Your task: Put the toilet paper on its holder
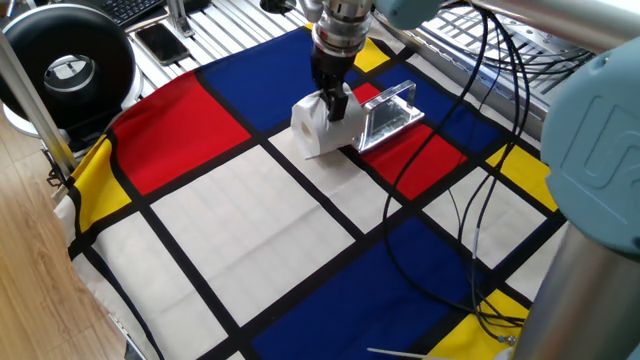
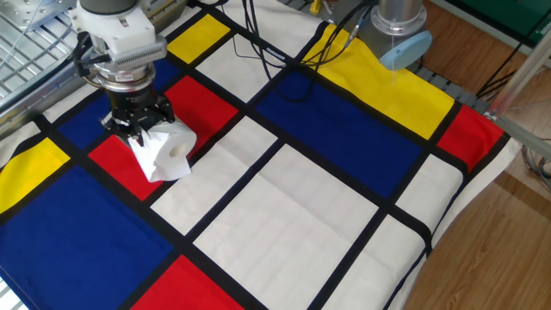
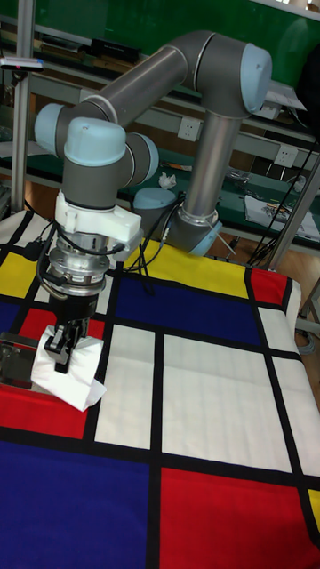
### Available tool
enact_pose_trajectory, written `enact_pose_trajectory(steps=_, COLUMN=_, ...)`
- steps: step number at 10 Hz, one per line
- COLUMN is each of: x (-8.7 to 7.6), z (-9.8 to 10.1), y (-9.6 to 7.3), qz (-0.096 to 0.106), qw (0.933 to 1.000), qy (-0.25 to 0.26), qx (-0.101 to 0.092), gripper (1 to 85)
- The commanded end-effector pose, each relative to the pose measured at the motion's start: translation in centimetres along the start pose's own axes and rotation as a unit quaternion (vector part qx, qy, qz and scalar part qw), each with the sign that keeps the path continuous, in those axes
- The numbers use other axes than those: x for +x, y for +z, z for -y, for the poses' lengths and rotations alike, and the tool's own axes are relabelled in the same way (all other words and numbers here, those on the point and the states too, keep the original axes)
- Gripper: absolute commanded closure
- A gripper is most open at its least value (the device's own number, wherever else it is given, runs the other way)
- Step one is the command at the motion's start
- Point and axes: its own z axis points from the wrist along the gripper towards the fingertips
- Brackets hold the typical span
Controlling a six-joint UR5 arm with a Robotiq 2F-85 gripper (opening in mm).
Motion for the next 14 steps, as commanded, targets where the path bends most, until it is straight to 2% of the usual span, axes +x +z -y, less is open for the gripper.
enact_pose_trajectory(steps=1, x=-0.42, z=-0.26, y=-0.17, qz=0.02, qw=0.9997, qy=0.01, qx=-0.007, gripper=84.3)
enact_pose_trajectory(steps=3, x=-0.76, z=-0.38, y=-0.19, qz=0.026, qw=0.9993, qy=0.024, qx=-0.01, gripper=84.3)
enact_pose_trajectory(steps=7, x=-1.15, z=0.02, y=-0.21, qz=0.034, qw=0.9986, qy=0.041, qx=-0.003, gripper=84.3)
enact_pose_trajectory(steps=10, x=-1.12, z=0.39, y=-0.21, qz=0.034, qw=0.9984, qy=0.045, qx=0.004, gripper=84.3)
enact_pose_trajectory(steps=14, x=-0.56, z=0.19, y=-0.09, qz=0.029, qw=0.9988, qy=0.038, qx=0.003, gripper=84.3)
